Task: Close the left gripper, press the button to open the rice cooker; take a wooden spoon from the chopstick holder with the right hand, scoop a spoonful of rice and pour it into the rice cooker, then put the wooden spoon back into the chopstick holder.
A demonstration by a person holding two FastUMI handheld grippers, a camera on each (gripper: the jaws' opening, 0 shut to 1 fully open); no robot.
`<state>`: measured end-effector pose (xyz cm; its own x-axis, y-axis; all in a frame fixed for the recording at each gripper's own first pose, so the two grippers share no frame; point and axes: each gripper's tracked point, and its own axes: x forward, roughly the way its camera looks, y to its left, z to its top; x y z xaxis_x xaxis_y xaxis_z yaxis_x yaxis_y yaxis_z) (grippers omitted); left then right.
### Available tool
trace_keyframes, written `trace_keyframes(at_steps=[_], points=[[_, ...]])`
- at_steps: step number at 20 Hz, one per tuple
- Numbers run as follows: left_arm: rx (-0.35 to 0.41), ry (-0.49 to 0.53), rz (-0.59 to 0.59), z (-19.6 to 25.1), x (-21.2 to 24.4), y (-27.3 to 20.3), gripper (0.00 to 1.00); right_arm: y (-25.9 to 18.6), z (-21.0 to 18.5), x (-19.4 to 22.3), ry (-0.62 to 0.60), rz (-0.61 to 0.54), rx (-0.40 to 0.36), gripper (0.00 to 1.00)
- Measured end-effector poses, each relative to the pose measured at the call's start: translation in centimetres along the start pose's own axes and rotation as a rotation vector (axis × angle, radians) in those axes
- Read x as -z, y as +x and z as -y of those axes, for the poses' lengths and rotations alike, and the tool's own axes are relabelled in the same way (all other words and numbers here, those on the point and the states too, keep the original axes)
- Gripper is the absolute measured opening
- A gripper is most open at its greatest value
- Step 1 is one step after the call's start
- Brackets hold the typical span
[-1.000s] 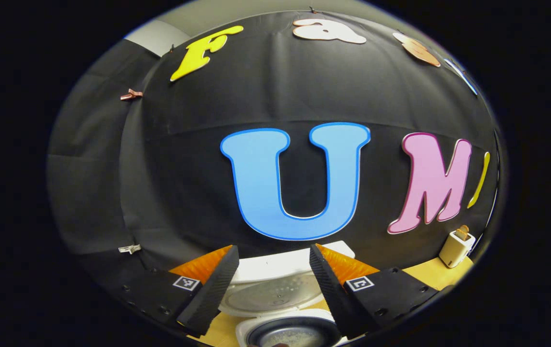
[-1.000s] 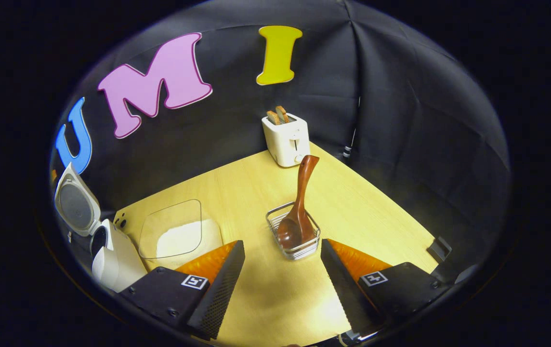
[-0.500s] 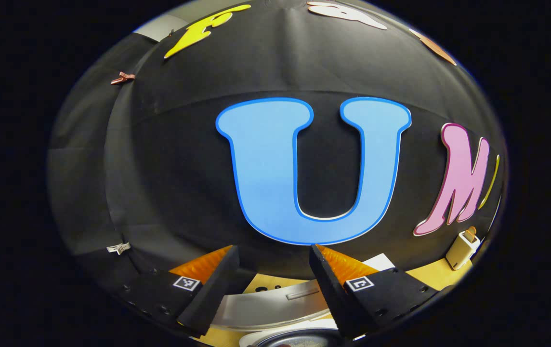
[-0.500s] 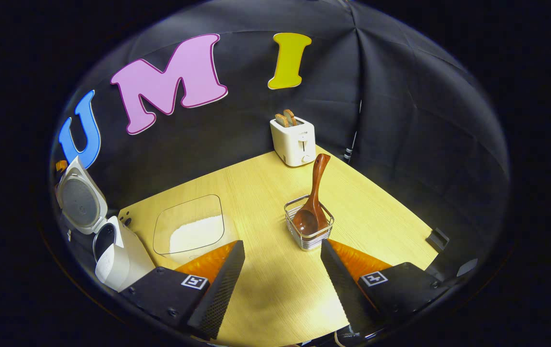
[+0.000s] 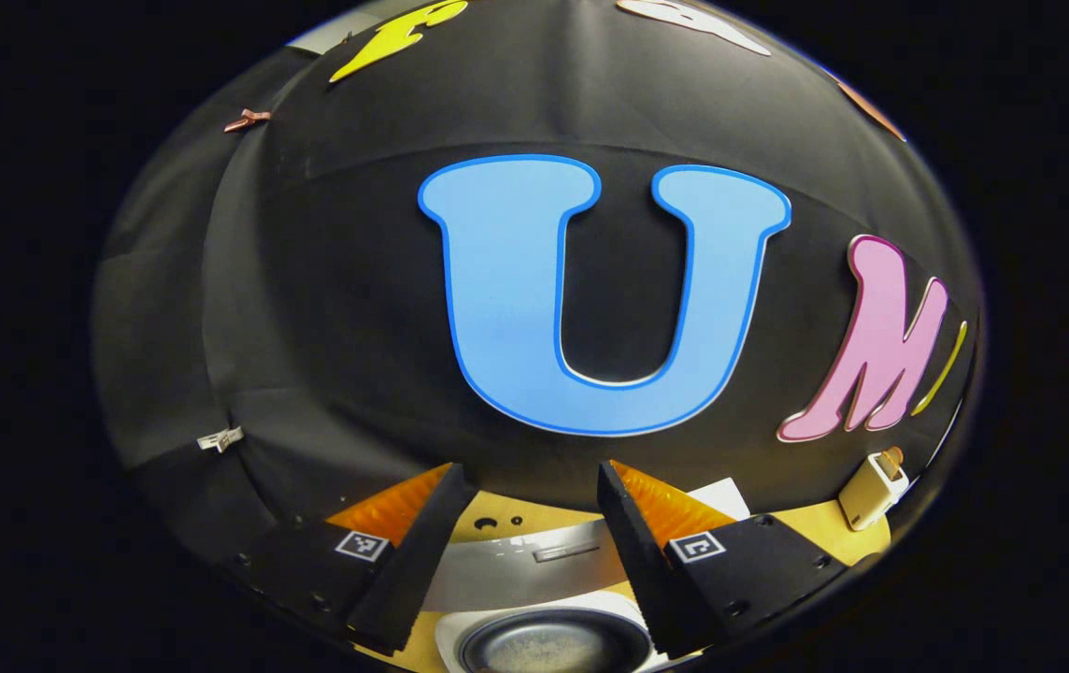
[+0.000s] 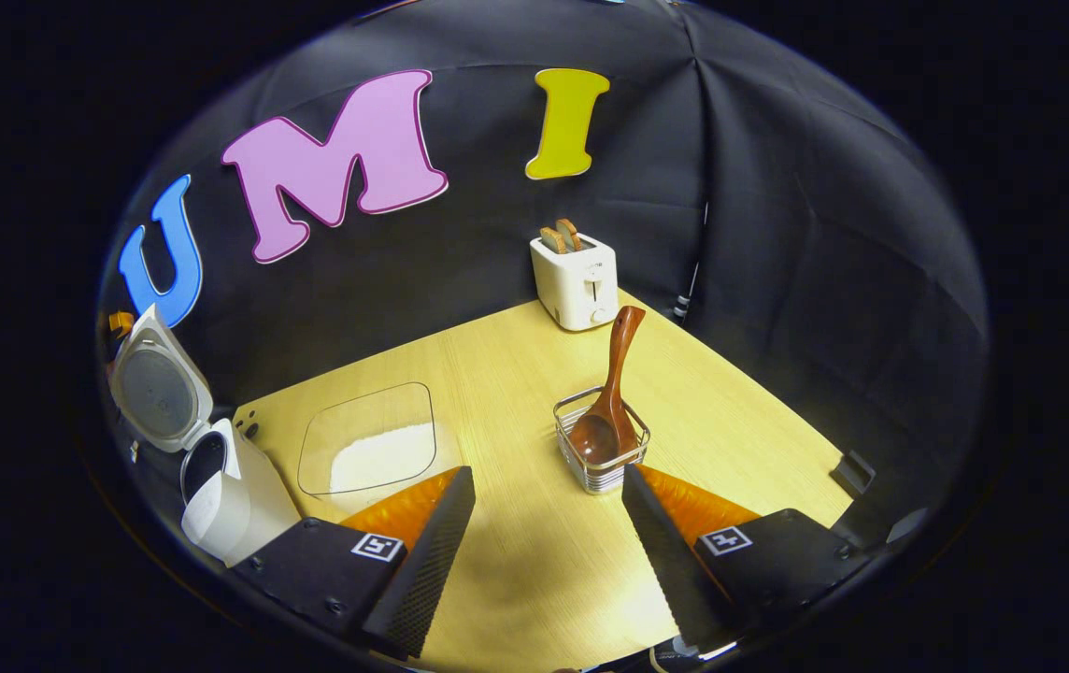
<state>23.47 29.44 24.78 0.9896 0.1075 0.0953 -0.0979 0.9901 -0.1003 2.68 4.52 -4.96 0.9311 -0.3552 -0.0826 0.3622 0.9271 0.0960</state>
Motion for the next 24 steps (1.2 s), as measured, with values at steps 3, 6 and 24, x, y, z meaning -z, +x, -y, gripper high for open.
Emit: trace_keyframes(at_steps=[3, 6, 24], points=[[0.011, -0.017, -0.042, 1.1, 2.2, -2.9, 0.94, 1.0, -0.1, 0.2, 0.009, -0.021, -0.038, 0.98], [0.003, -0.029, -0.075, 2.0, 5.1, -5.6, 0.94, 1.5, -0.3, 0.0, 0.000, -0.025, -0.076, 0.99], [-0.072, 0.057, -0.287, 4.7, 24.3, -10.6, 0.93, 1.8, -0.1, 0.9, -0.144, -0.031, -0.178, 0.98]])
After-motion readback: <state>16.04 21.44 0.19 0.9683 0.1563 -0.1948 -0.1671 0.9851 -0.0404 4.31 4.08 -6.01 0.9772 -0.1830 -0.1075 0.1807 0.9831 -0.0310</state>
